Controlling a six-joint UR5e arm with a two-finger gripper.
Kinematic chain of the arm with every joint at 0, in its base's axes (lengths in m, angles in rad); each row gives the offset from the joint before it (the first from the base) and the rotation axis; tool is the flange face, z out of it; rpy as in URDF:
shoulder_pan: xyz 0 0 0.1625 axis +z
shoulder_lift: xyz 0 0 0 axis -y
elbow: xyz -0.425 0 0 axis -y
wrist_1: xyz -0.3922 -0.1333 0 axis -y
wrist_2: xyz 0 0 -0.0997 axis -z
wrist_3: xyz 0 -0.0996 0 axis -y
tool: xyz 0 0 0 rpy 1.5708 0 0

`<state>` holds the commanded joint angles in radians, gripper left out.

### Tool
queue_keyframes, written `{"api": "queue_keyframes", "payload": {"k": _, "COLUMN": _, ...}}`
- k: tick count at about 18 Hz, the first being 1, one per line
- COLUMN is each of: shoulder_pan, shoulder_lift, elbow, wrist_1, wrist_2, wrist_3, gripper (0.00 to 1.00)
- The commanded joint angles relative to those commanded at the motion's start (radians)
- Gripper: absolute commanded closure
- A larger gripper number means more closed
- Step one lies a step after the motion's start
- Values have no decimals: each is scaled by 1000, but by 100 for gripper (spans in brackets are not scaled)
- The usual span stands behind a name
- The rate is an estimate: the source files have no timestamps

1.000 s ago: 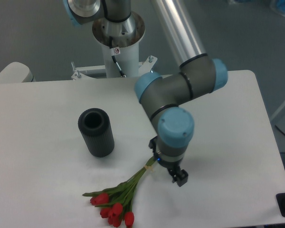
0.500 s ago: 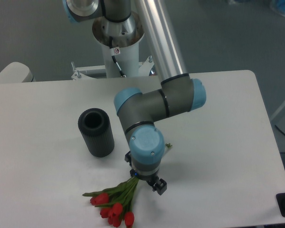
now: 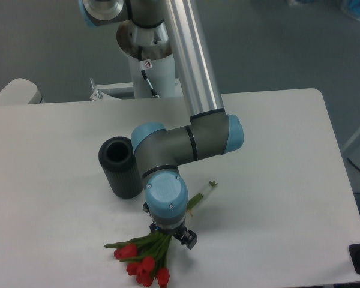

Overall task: Pick up the flowers from the table
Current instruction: 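Lower the gripper onto the tulip stems and close it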

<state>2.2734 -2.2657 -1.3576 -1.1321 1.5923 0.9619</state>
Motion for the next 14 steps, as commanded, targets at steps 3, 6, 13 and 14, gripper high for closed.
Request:
{"api": "queue_keyframes", "payload": {"k": 3, "shoulder_pan": -8, "shoulder_lift": -11, "elbow": 2, "wrist_1": 6, "wrist_2": 0, "wrist_3": -22, "gripper": 0}}
{"api": "queue_keyframes", "payload": {"k": 6, "shoulder_pan": -12, "shoulder_lift": -20, "elbow": 0, "wrist_1": 34, "wrist_2": 8, "wrist_3": -54, "gripper": 0}}
{"api": "queue_keyframes", "payload": {"k": 13, "shoulder_pan": -35, "shoulder_lift": -37, "elbow": 0, "wrist_1": 46, "wrist_2": 54, "wrist_3": -65, "gripper": 13}}
{"api": "queue_keyframes", "payload": {"k": 14, "shoulder_pan": -35, "shoulder_lift": -35, "elbow": 0, "wrist_1": 46, "wrist_2": 54, "wrist_3": -63, "gripper": 27}}
